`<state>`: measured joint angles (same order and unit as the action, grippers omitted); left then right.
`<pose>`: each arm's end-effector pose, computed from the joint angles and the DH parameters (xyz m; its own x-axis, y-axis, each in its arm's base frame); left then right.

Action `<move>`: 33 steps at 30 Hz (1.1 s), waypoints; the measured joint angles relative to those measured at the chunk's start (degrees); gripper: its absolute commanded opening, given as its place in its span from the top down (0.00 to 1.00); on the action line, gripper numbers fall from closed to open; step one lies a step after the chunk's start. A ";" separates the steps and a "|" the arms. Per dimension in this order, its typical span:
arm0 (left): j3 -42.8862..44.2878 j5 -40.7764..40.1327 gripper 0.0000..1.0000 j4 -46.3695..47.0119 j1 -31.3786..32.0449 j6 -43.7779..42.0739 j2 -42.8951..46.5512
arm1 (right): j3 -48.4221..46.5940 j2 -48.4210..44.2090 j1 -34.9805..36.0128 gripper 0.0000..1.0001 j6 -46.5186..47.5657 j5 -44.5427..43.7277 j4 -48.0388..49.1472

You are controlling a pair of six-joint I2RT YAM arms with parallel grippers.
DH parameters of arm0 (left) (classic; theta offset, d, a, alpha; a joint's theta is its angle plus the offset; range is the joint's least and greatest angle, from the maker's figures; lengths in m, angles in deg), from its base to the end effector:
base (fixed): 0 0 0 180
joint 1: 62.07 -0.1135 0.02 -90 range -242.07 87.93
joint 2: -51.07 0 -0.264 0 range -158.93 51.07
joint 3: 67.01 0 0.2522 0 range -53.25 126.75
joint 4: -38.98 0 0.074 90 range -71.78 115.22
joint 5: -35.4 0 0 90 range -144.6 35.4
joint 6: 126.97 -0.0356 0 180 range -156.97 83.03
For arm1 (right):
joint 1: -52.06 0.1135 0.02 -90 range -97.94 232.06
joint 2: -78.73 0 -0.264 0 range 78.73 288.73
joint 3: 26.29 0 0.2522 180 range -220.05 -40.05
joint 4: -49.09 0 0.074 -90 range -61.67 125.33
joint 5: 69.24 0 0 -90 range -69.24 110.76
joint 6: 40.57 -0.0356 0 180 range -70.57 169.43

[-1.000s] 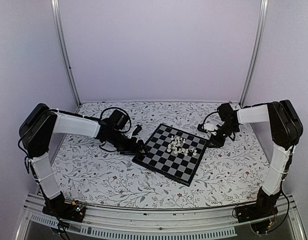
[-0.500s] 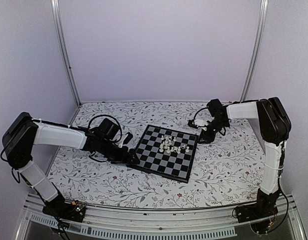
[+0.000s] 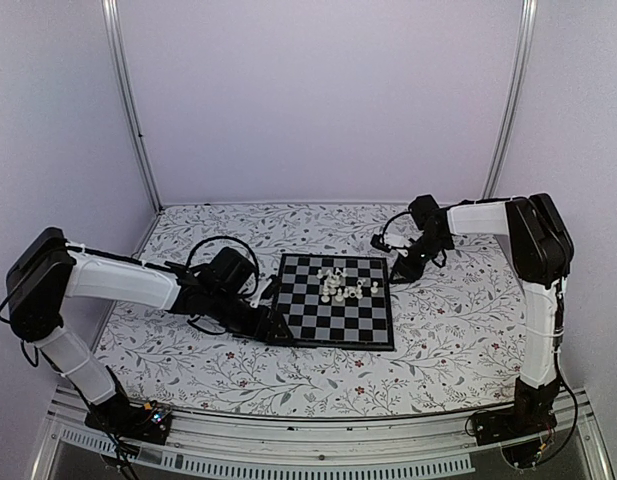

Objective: Set up the chess pieces on the board
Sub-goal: Adjust the chessboard at the center of the board, then pick up the chess piece from the chessboard.

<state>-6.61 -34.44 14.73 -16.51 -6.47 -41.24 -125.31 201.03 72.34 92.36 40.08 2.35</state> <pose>0.2045 -0.2260 0.1548 -0.9095 0.2469 -0.3345 0.3981 0.7492 -0.5293 0.3988 0.1599 0.1359 -0.3505 -0.8147 -0.4620 -0.9176 0.3976 -0.0051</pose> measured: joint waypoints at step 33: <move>33.29 -20.87 0.37 -10.82 2.45 -22.43 -17.84 | 23.91 -34.88 -3.10 0.34 -9.35 5.35 6.97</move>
<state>26.67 -55.31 3.92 -14.06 -28.89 -59.07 -101.40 166.14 69.23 83.01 45.43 9.33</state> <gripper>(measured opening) 0.607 0.660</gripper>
